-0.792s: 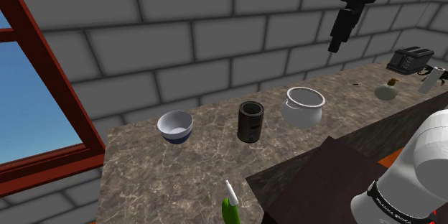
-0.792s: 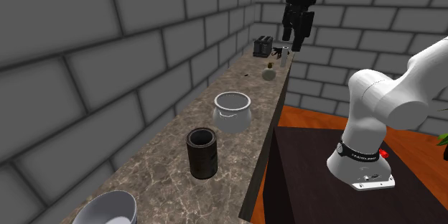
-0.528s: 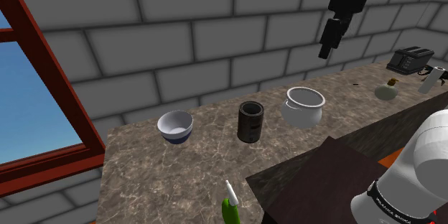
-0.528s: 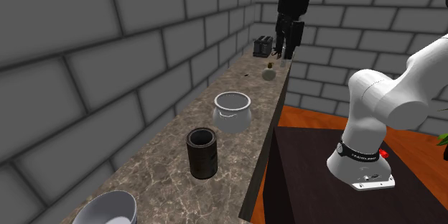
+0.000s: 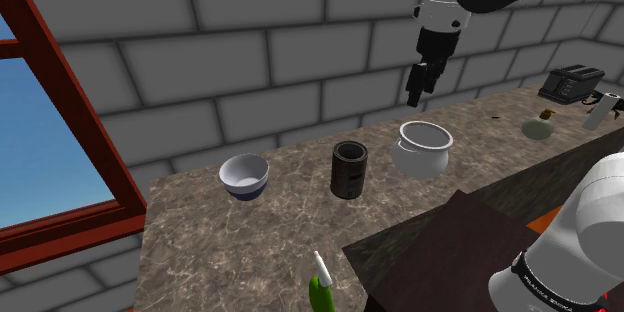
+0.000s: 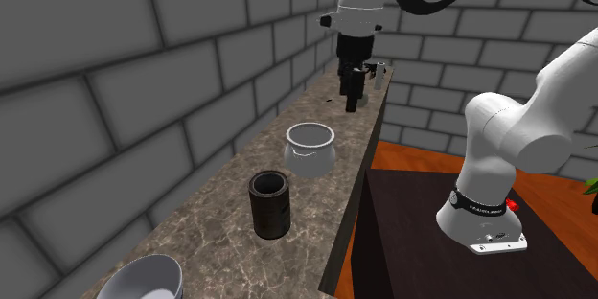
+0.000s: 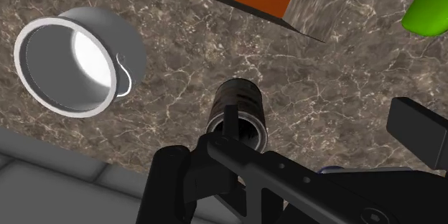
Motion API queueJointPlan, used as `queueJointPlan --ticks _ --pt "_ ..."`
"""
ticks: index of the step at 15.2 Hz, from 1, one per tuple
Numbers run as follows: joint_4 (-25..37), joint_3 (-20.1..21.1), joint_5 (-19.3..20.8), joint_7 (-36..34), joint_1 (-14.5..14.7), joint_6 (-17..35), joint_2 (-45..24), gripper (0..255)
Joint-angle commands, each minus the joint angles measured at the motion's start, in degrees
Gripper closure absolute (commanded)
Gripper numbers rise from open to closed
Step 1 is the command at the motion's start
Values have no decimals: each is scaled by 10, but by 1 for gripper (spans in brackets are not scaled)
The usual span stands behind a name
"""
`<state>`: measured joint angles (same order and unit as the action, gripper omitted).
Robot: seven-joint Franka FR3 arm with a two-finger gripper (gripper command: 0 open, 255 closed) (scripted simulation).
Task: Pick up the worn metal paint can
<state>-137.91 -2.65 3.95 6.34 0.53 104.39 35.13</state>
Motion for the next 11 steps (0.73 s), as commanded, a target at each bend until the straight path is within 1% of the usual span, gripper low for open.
queueJointPlan --ticks 1,6,11 --pt "-9 0 -3 -4 2 40 -31 0" --pt "-13 -5 -10 -5 4 132 -123 0" --pt "5 -10 -21 -3 8 216 -227 0"
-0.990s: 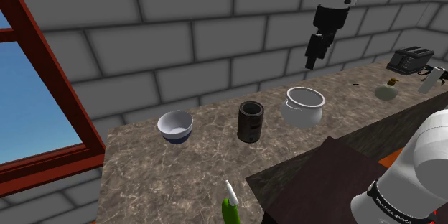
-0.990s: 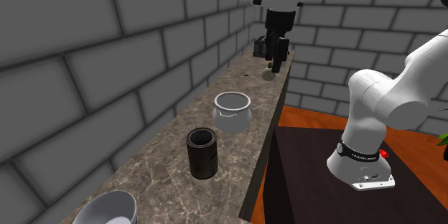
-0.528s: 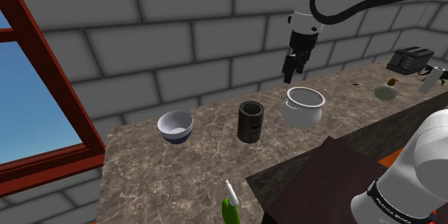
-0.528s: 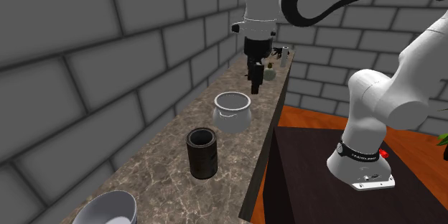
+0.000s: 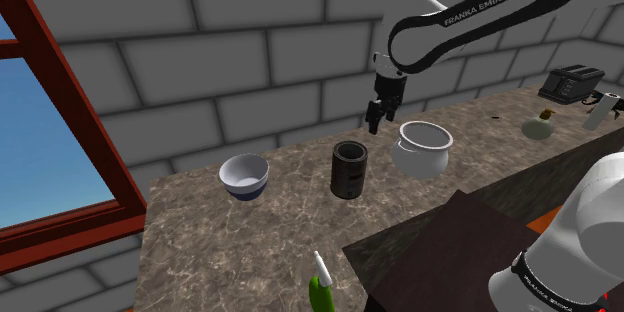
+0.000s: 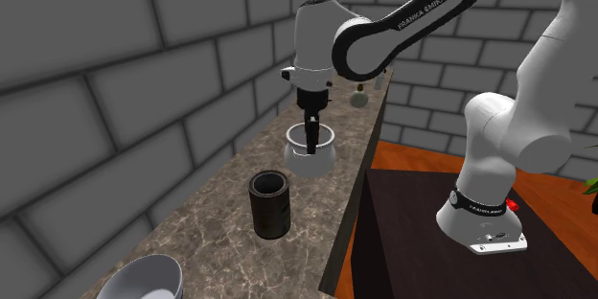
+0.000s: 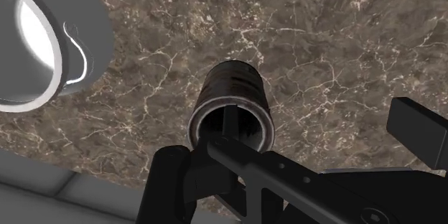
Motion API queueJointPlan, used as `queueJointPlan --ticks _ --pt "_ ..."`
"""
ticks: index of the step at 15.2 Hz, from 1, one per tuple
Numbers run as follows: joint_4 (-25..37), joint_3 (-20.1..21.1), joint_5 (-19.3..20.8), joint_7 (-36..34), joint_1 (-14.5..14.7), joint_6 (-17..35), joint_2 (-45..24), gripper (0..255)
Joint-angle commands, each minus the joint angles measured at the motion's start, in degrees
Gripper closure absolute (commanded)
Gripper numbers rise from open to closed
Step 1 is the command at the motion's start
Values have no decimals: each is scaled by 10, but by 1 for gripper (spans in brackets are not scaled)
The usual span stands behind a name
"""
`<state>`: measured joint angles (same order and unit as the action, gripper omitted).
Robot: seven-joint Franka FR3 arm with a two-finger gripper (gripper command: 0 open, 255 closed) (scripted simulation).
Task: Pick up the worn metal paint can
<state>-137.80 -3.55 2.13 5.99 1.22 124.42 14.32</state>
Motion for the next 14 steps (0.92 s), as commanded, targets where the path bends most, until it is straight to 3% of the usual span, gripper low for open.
queueJointPlan --ticks 1,14 --pt "9 -1 -5 1 1 31 -41 0" --pt "154 4 -54 24 0 169 -333 0"
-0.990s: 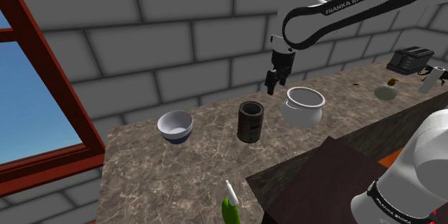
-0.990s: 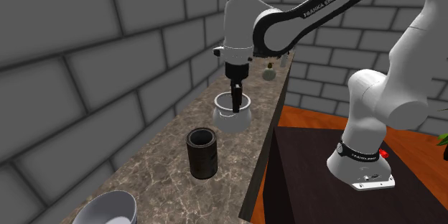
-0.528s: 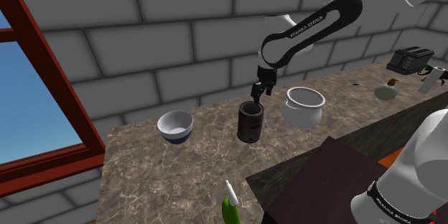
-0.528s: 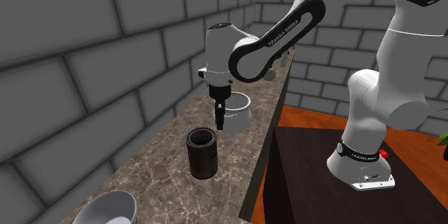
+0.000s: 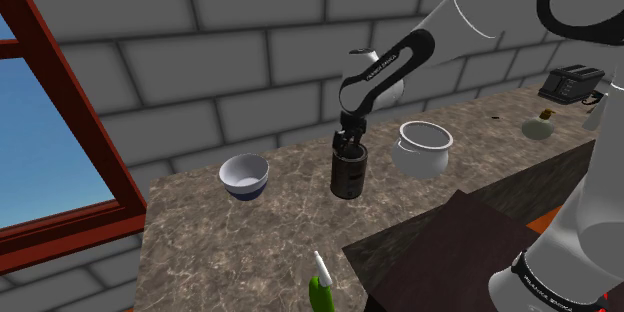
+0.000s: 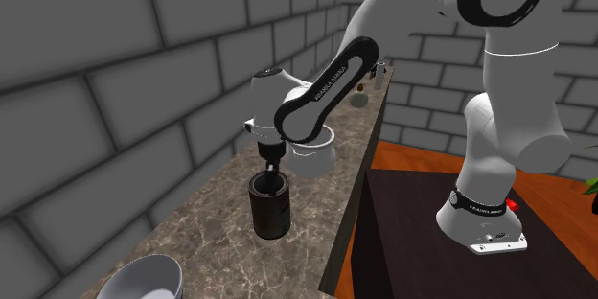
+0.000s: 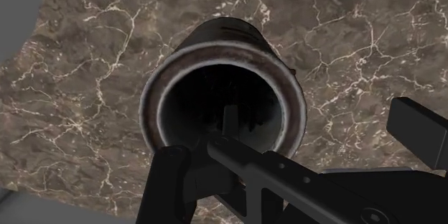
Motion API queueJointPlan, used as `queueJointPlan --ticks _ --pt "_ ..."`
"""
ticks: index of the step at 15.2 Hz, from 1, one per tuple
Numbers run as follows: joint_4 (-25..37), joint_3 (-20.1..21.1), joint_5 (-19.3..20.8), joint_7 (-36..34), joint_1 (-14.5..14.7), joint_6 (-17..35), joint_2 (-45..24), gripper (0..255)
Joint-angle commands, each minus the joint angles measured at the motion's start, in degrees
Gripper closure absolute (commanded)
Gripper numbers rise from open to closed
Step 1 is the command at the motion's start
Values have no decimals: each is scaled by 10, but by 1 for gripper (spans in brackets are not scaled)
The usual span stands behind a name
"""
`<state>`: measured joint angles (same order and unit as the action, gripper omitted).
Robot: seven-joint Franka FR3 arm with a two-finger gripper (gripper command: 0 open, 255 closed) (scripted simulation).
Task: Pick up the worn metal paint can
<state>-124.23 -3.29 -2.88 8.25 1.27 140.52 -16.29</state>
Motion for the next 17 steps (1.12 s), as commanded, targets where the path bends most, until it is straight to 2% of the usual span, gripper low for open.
queueJointPlan --ticks 1,3,12,13,17 --pt "35 3 -8 2 -1 13 -49 0" --pt "57 6 -12 4 -3 20 -78 0" --pt "60 9 -17 9 -6 63 -126 0" --pt "61 9 -17 9 -6 63 -126 255" --pt "61 9 -17 9 -6 63 -126 255"
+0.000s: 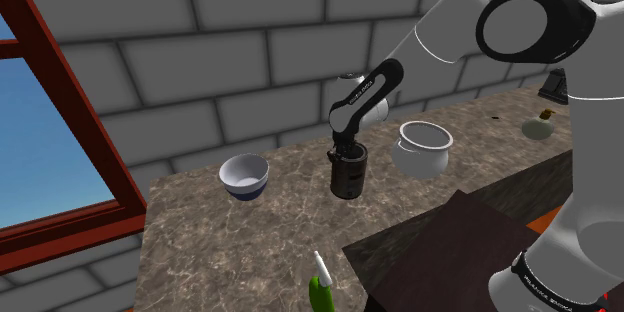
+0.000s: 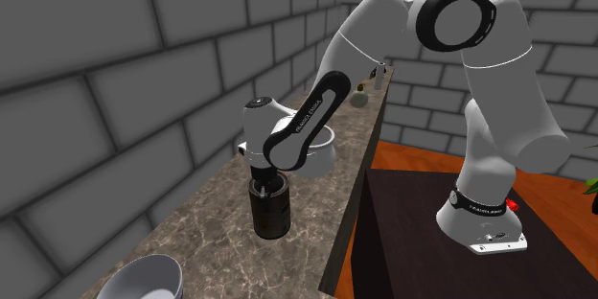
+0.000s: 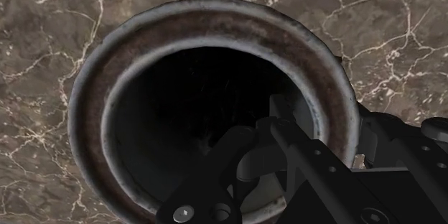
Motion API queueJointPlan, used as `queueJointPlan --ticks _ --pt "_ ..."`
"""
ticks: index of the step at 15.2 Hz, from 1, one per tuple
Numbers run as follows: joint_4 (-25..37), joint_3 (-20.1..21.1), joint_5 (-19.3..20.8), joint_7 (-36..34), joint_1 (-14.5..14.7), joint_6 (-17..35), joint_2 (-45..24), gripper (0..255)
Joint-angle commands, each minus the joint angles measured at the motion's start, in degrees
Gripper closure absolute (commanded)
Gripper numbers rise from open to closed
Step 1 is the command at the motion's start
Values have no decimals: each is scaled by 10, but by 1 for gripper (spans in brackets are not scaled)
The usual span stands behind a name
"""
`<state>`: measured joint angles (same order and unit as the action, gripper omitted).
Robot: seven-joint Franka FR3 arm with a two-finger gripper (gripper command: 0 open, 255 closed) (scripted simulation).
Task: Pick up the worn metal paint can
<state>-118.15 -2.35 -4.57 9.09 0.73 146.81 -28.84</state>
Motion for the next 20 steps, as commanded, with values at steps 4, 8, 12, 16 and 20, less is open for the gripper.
queueJointPlan --ticks 4,8,12,16,20 --pt "0 0 0 0 0 0 0 255" --pt "-3 -2 2 -2 1 -16 19 255" --pt "-4 -4 5 -4 2 -40 44 255" --pt "-3 -5 8 -6 3 -64 67 255" --pt "-1 -7 10 -9 4 -89 90 255"
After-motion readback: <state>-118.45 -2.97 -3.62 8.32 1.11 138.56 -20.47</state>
